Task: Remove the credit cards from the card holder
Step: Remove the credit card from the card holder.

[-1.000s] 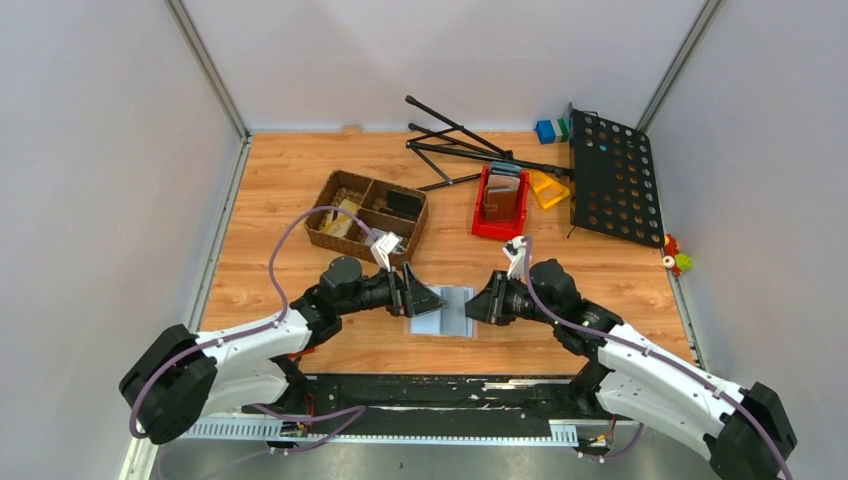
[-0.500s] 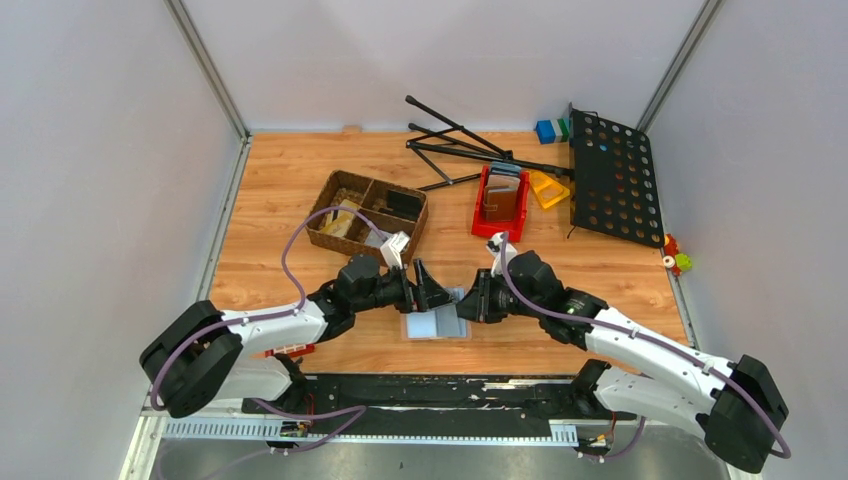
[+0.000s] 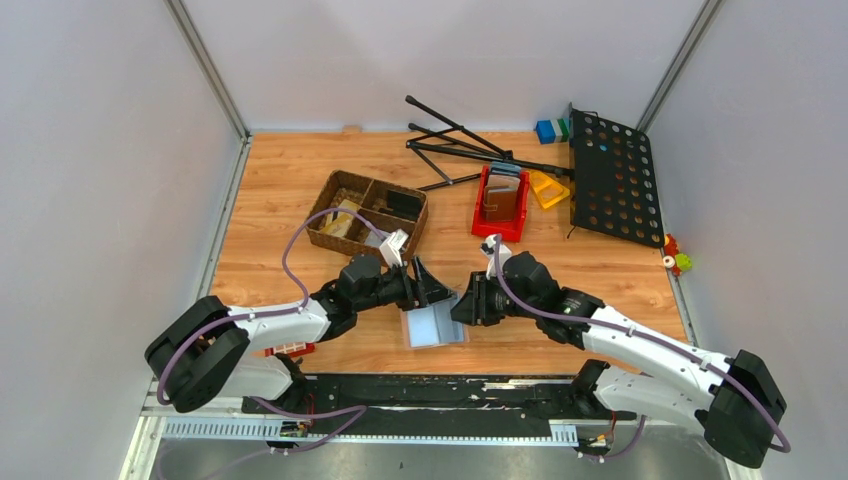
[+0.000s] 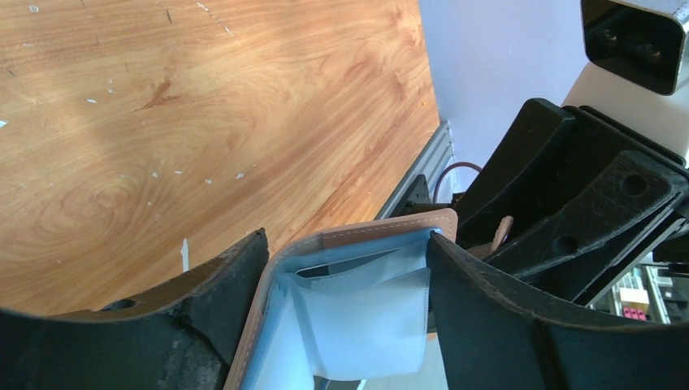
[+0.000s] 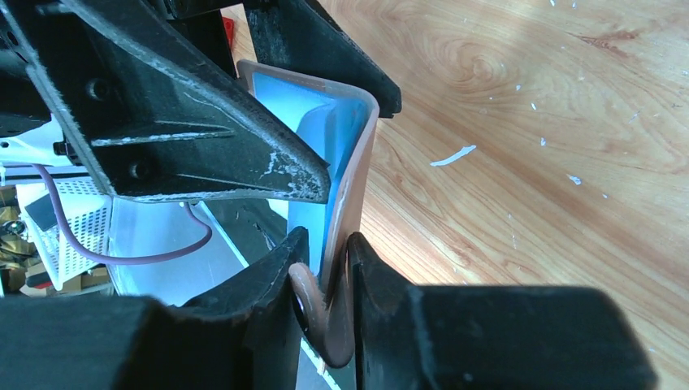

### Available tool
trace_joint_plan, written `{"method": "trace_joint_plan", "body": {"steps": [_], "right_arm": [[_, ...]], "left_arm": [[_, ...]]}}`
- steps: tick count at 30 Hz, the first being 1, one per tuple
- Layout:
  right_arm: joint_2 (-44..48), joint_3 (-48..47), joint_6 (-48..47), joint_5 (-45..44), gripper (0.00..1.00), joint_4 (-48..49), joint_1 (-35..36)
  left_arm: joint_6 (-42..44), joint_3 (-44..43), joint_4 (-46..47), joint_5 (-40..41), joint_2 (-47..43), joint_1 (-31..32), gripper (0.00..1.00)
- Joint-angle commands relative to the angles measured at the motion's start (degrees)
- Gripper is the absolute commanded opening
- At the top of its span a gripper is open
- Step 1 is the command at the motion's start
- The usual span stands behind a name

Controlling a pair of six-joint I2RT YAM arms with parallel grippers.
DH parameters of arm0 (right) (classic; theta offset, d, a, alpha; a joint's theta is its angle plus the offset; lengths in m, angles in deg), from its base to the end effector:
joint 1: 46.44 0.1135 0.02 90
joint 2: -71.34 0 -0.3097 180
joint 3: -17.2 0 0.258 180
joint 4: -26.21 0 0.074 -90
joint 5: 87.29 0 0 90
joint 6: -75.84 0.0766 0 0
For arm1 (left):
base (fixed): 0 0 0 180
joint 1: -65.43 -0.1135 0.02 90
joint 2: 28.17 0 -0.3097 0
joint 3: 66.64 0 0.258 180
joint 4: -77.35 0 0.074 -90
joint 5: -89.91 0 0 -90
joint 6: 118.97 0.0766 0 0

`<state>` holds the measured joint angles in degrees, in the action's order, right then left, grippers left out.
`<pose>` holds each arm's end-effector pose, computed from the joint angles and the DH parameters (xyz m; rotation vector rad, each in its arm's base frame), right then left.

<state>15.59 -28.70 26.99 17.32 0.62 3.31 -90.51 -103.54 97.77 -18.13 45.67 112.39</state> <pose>0.1278 0.1808 0.2395 -0.3402 2.3960 1.1046 0.1743 -0.2214 0.2142 -0.0202 2.1775 -1.5106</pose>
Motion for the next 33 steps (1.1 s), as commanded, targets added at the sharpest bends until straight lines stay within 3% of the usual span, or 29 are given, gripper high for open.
{"method": "trace_joint_plan", "body": {"steps": [1, 5, 9, 13, 21, 26, 33], "right_arm": [[1.70, -1.61, -0.12, -0.45, 0.26, 2.29, 0.31], [2.42, -0.83, 0.74, -1.24, 0.27, 2.58, 0.21], [2.31, -0.39, 1.40, -0.96, 0.28, 2.97, 0.16], [2.62, 0.41, 1.90, -0.74, 0.30, 3.08, -0.12], [5.78, 4.30, 3.73, 0.92, 0.30, 4.37, -2.54], [8.30, 6.29, 4.44, 1.56, 0.24, 4.31, -3.63], [9.55, 7.15, 4.99, 3.01, 0.11, 4.87, -4.62]], "left_arm": [[0.37, -1.23, 0.15, 0.52, 0.21, 0.24, 0.75], [0.50, -0.59, 0.54, -0.11, -0.29, 0.24, 0.75], [0.51, -0.12, 0.61, -0.23, -1.02, 0.23, 0.65], [0.28, 0.42, 0.32, 0.34, -1.81, 0.24, 0.63], [0.62, 0.93, -0.33, 0.65, -3.13, 0.15, 0.43], [0.57, 0.79, -0.47, -0.03, -3.12, 0.07, 0.25], [-0.51, 1.09, 2.06, -1.58, -3.29, 0.06, 0.23]]}}
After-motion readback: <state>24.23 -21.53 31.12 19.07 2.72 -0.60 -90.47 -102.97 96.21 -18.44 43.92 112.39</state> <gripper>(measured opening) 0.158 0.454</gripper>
